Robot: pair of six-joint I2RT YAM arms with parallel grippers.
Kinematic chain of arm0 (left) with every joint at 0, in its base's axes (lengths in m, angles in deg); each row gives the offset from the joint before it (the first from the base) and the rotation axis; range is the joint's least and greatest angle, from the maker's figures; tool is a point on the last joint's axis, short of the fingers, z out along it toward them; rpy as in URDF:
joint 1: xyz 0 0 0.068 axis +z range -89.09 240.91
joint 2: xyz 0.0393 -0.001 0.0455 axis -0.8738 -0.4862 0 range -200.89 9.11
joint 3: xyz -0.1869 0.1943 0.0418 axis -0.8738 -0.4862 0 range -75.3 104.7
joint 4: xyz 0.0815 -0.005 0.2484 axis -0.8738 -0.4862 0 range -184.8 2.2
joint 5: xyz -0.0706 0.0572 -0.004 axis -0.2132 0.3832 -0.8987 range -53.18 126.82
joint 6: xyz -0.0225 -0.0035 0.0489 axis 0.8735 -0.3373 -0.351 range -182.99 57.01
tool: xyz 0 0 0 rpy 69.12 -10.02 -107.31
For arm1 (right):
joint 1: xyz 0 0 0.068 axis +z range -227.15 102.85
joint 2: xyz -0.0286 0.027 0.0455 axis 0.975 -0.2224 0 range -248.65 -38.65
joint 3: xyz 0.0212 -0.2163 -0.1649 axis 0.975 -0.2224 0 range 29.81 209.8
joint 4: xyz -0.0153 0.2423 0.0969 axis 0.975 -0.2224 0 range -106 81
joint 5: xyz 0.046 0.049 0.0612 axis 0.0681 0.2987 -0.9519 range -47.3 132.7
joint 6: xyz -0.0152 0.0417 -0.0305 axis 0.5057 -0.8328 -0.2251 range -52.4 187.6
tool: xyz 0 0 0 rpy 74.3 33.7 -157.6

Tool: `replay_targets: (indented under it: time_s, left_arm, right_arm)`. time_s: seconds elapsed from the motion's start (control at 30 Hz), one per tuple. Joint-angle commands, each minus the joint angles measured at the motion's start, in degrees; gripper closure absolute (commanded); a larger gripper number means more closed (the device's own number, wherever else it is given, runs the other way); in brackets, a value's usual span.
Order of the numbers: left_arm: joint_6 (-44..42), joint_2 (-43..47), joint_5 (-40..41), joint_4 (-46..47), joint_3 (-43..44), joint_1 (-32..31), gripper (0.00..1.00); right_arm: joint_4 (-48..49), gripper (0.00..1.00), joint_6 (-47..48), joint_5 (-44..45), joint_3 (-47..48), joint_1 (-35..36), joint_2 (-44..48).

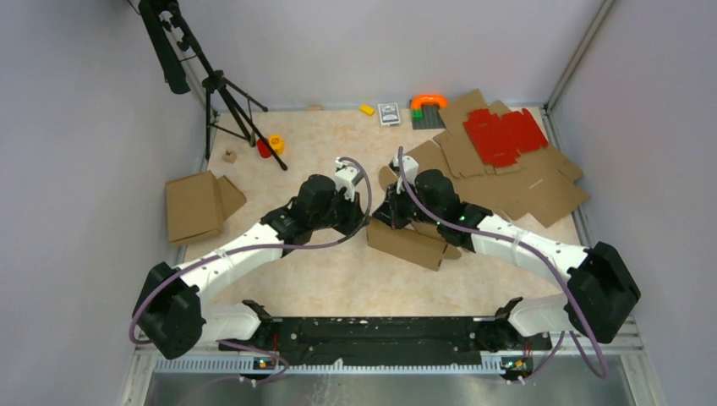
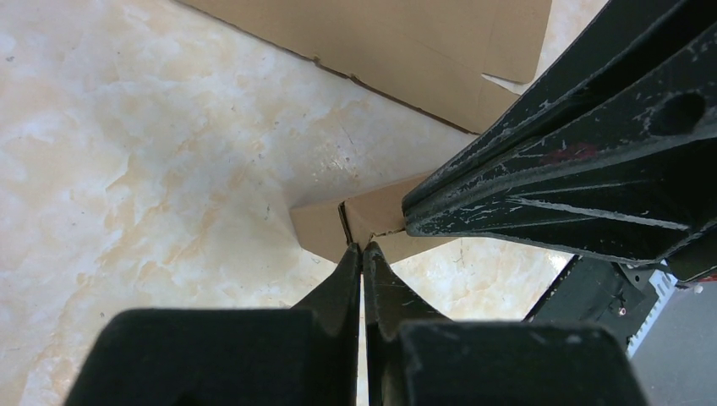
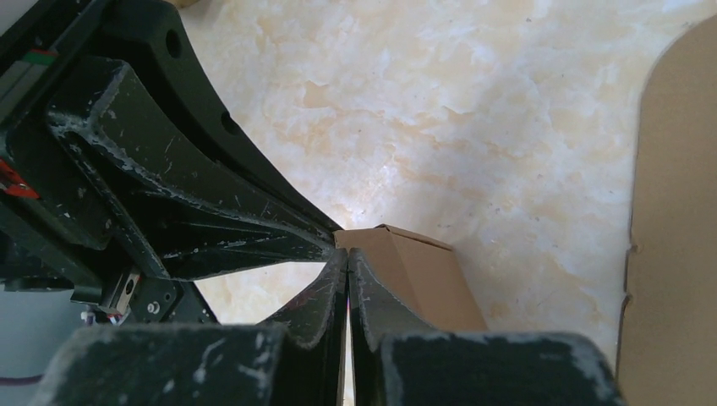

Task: Fold the paper box

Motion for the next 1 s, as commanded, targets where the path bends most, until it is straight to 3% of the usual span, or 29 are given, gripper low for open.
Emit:
replay_targets:
  time_s: [0.0,0.1,0.23,0.77,0.87,0.97]
  left_arm:
    - [0.5,-1.7,-0.4,-1.1,-0.6,-0.5,1.0]
    - [0.7,-1.8,-0.1,-1.3,-0.5,-0.5,1.0]
    - [0.9,-1.6,0.0,-1.2,-0.5,-0.6,0.87]
    - [3.0,6.2,4.6,-7.1,0.6,0.1,0.65]
    - [3.9,7.9,2.6,-6.9,0.9,1.5,0.64]
    - [5.1,8.3,-0.2,-4.4,0.6,3.3,0.75]
  right_arm:
    - [2.1,1.0,0.0,-3.4,-2.3,-0.3,-0.7]
    - [2.0,1.0,0.4,-3.2,-3.8,-0.3,-0.5]
    - [2.3,1.0,0.6,-1.8,-5.2,-0.3,0.0]
    - [0.1,1.0,2.7,1.1,-2.1,-0.4,0.6]
    - [0.1,1.0,2.7,1.0,-2.2,-0.4,0.3]
    - [0.1,1.0,2.7,0.5,-2.8,-0.4,-0.1]
